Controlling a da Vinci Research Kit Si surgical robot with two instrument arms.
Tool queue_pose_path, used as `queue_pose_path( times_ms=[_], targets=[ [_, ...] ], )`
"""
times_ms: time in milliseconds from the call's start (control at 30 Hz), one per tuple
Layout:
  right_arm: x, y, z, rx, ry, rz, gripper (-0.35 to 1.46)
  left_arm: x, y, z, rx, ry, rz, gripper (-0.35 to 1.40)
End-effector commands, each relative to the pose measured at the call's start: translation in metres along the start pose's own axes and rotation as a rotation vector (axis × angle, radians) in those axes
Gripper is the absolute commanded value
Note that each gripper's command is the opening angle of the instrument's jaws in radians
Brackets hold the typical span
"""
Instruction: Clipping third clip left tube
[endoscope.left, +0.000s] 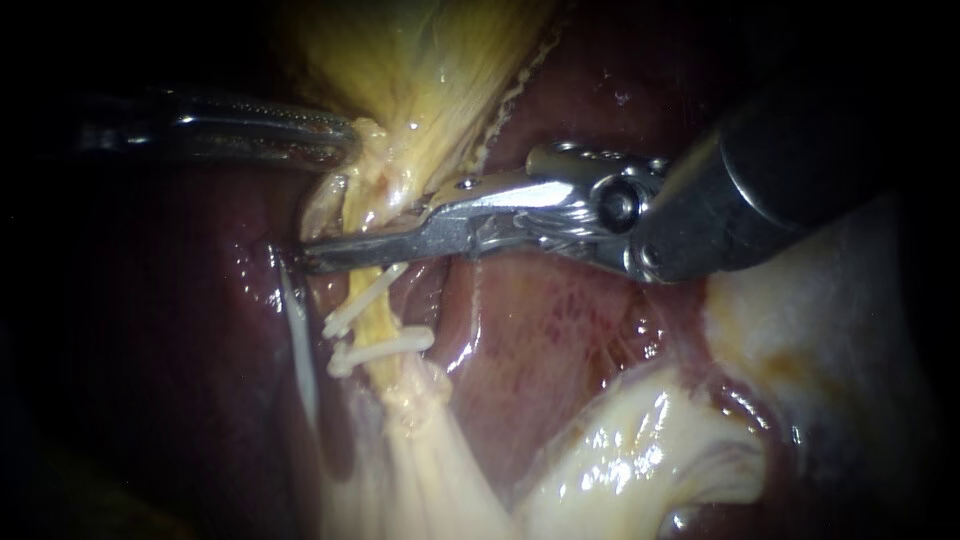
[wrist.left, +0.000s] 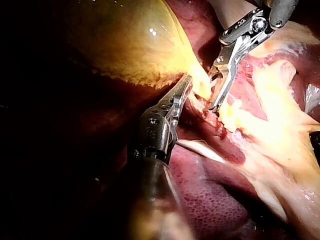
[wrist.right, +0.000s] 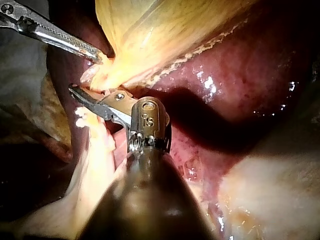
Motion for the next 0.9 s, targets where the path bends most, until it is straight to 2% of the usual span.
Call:
queue_pose_path(
  times_ms=[33,200,400,467,633,900],
  targets=[
    [0.0000,0.0000,0.0000,0.000,0.000,0.000,0.20,0.0000,0.0000,0.0000,0.002,0.000,0.000,-0.35],
    [-0.0002,0.0007,0.0001,-0.002,0.000,-0.002,0.43,0.0000,0.0000,0.0000,0.002,0.000,0.000,-0.35],
    [-0.0007,0.0022,-0.0011,-0.044,0.019,-0.031,0.50,0.0001,0.0000,0.0000,0.002,0.000,0.001,-0.35],
    [-0.0009,0.0024,-0.0021,-0.061,0.004,-0.061,0.50,0.0002,0.0000,0.0000,0.002,0.000,0.001,-0.35],
    [-0.0014,0.0026,-0.0041,-0.128,-0.064,-0.140,0.50,0.0002,0.0000,0.0000,0.002,0.000,0.001,-0.35],
    [-0.0020,0.0024,-0.0063,-0.183,-0.111,-0.201,0.50,0.0002,0.0000,-0.0001,0.002,0.000,0.002,-0.35]
  ],
)
